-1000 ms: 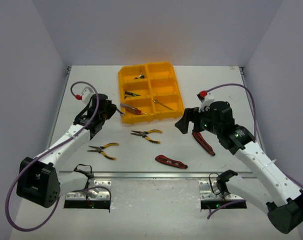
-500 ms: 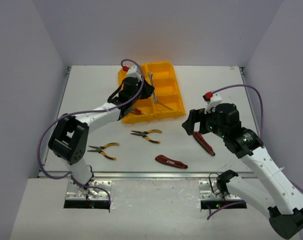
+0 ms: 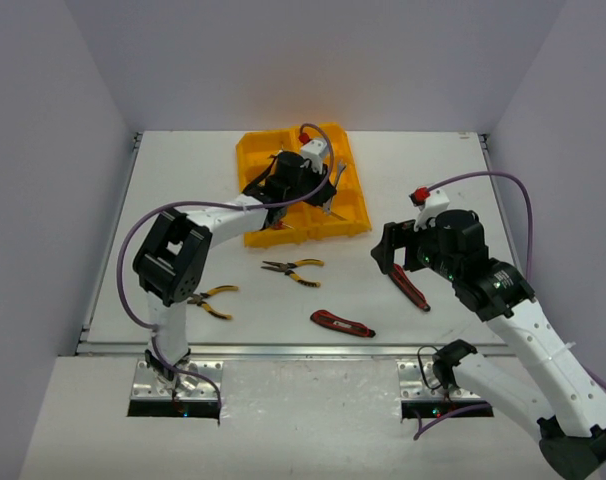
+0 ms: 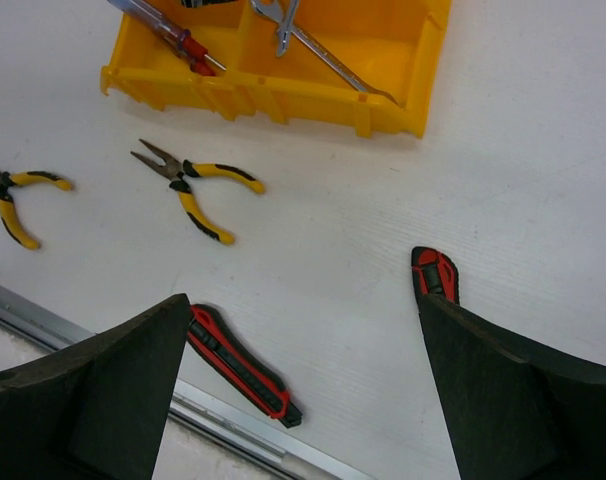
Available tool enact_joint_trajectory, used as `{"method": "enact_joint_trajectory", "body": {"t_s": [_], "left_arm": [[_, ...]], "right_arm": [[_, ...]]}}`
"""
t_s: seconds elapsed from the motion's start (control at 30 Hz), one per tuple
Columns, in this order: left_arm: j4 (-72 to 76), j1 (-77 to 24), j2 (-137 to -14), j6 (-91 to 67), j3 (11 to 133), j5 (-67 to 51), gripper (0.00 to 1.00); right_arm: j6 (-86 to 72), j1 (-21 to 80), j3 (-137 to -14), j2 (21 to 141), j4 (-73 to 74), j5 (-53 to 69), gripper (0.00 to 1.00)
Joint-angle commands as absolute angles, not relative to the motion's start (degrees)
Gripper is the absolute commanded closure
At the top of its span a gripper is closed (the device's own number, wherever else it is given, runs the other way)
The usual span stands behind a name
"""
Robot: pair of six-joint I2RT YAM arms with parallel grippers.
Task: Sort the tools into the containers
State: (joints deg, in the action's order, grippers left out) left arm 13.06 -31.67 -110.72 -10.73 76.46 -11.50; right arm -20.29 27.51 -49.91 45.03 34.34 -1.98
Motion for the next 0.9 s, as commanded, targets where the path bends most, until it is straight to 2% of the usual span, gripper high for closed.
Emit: {"method": "enact_joint_trajectory", "body": {"t_s": [0.0,0.23,0.6,0.67,0.73,0.83,0.87], "left_arm": [[9.3,-32.8,-111.8,-3.8,81.5,-14.4,1.00],[-2.3,-33.0,-116.0,2.6,91.0,-14.6,1.00],[-10.8,-34.4,-116.4,7.0,94.4,-9.6,1.00],[-10.9,-34.6,-116.1,7.0,94.1,-9.7,0.92],[-11.0,-34.6,-115.3,6.7,93.7,-9.9,0.73],[-10.8,-34.6,-113.9,6.1,93.5,-10.2,0.55],[-10.6,-34.6,-113.1,5.8,93.4,-10.1,0.46]], "right_arm": [[-19.9,27.5,-51.5,45.2,33.2,-2.3,0.04],[-20.6,27.4,-50.8,45.1,32.6,-1.4,0.04],[-20.6,27.4,-49.7,44.7,32.1,-1.1,0.04],[-20.5,27.5,-49.6,44.6,32.1,-1.2,0.04],[-20.5,27.4,-49.6,44.6,32.2,-1.5,0.04],[-20.4,27.4,-49.6,44.7,32.4,-2.1,0.04],[-20.4,27.4,-49.6,45.1,32.5,-3.0,0.04]]}}
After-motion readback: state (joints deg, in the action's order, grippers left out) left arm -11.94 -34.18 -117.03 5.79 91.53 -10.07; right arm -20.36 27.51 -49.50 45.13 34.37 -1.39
